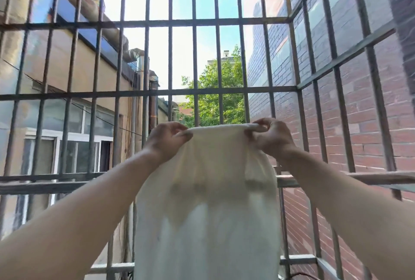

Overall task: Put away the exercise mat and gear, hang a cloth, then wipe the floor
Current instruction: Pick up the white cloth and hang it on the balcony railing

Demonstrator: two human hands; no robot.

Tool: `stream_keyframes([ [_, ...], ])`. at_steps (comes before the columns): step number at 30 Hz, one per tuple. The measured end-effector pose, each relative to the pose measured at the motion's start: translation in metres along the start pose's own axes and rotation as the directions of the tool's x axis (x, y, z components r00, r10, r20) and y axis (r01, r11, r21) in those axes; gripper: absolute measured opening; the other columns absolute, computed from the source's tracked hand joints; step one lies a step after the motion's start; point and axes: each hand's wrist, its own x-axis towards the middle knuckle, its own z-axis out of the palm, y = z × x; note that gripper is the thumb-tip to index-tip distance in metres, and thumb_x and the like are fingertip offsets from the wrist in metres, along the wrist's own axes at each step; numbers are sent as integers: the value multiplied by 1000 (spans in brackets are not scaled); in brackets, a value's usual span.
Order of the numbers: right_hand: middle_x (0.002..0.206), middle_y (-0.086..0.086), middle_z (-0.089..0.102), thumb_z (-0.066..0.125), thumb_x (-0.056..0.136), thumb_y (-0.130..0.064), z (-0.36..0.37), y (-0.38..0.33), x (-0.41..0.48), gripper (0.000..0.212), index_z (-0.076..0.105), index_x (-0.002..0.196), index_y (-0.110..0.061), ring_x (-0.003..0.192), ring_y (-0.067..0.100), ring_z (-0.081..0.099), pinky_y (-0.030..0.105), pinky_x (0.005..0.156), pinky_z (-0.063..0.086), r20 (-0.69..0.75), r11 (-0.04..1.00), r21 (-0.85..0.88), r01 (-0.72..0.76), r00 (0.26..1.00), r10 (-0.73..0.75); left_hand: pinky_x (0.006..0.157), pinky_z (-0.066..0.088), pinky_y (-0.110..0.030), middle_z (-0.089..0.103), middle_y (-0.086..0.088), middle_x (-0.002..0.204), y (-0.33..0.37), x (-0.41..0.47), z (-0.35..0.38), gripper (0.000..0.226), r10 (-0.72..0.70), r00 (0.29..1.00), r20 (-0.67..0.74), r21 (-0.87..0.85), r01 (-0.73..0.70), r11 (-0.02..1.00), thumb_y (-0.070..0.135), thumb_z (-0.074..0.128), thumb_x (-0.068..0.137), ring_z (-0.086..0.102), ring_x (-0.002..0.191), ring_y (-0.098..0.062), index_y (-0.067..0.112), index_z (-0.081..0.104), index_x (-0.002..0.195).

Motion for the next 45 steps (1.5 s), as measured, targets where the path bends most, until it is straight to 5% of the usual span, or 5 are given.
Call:
stream_keyframes([
  [7, 100, 5, 69, 74, 75, -27, 27, 32, 37, 21, 67, 93, -17, 96, 22, 62, 35, 88, 51, 102, 984, -167, -66, 991, 84, 80, 41, -25, 66, -5, 110, -25, 32, 27, 16, -40, 998, 53, -16, 41, 999, 36, 68, 83, 58, 98, -18, 26, 68, 96],
  [12, 97, 9, 65, 79, 72, -23, 26, 49, 30, 35, 62, 99, -8, 85, 20, 65, 34, 77, 57, 420, 962, -78, -260, 867, 268, 89, 47, -33, 67, 3, 100, -56, 35, 40, 8, -61, 979, 196, 98, 43, 994, 40, 68, 81, 61, 97, -17, 36, 65, 86],
  [24, 100, -18, 67, 76, 67, -47, 13, 20, -33, 39, 69, 101, -27, 88, -4, 63, 9, 72, 49, 628, 970, -69, 231, 766, -138, 78, 49, -22, 68, 11, 87, -61, 29, 39, 11, -63, 956, 288, 80, 42, 996, 30, 72, 79, 63, 85, -6, 29, 69, 90],
  [36, 69, -15, 63, 75, 77, -22, 20, 17, -40, 8, 74, 81, -16, 59, -13, 52, 5, 55, 38, 473, 955, -39, 294, 847, -241, 66, 43, -11, 62, 23, 95, -43, -43, -7, 22, 69, 906, 417, 70, -108, 992, 50, 69, 69, 57, 86, 10, 42, 63, 89],
  [45, 83, -3, 70, 73, 79, -24, 12, 16, -28, 6, 72, 84, -20, 76, 9, 59, 23, 73, 48, 419, 961, -55, 271, 880, -224, 82, 52, -36, 65, 11, 93, -43, -39, -6, 14, 84, 949, 305, 114, -124, 986, 43, 75, 71, 61, 93, -13, 47, 64, 79],
])
